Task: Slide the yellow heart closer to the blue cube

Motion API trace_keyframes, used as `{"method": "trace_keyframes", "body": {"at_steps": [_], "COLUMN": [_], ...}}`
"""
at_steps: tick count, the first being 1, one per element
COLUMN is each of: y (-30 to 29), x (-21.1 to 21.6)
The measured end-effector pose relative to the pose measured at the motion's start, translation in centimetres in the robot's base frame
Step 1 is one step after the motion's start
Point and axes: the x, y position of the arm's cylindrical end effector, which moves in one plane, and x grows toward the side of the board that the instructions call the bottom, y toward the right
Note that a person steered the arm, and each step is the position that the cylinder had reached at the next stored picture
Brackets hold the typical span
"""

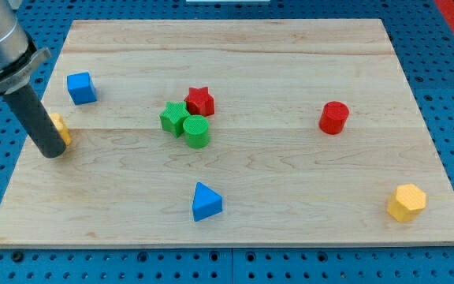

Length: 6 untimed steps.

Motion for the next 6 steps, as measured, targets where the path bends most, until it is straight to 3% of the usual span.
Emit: {"method": "trace_keyframes", "body": {"at_steps": [2,3,6], "y": [-4.3,-2.3,-1.2], "x": [-1.5,-2.0,-9.7]}}
